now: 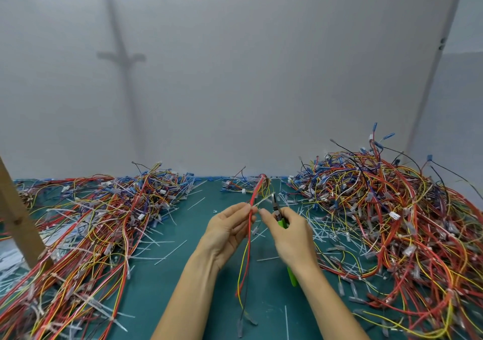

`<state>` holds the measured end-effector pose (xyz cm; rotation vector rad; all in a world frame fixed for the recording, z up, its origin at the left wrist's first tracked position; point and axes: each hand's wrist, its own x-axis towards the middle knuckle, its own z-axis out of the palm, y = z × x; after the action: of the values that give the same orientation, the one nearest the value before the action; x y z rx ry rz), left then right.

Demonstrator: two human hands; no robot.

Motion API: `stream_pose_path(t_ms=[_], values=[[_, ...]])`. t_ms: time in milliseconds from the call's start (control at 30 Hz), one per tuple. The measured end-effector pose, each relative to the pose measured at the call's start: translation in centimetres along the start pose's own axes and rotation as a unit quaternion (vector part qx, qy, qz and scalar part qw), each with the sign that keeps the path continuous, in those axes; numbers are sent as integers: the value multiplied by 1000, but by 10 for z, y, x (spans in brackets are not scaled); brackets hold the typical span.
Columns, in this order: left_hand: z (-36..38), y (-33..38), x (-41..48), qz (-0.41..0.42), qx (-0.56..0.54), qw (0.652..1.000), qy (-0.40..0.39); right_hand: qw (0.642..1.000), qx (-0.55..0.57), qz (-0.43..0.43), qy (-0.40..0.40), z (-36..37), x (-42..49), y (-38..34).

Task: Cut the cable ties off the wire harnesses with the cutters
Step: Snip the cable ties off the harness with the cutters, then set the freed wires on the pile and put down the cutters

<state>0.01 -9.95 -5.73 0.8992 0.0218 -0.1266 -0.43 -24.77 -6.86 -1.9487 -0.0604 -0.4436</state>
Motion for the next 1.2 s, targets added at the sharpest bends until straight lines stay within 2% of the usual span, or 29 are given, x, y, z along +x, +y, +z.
stream_pose_path(t_ms=[167,300,533,1000,1200], values=[[0,3,2,95,-11,993,69,997,-53,-30,-51,6,-3,0],[2,1,1,131,3,987,95,992,-77,-46,-87,10,-7,-3],[10,-4,0,149,36,982,113,993,-44,-66,-85,8,-10,-8],[8,-7,-1,177,84,976,94,993,-24,-92,-73,9,-11,-7],[6,-7,-1,186,91,974,90,992,-45,-99,-72,7,-9,-8]])
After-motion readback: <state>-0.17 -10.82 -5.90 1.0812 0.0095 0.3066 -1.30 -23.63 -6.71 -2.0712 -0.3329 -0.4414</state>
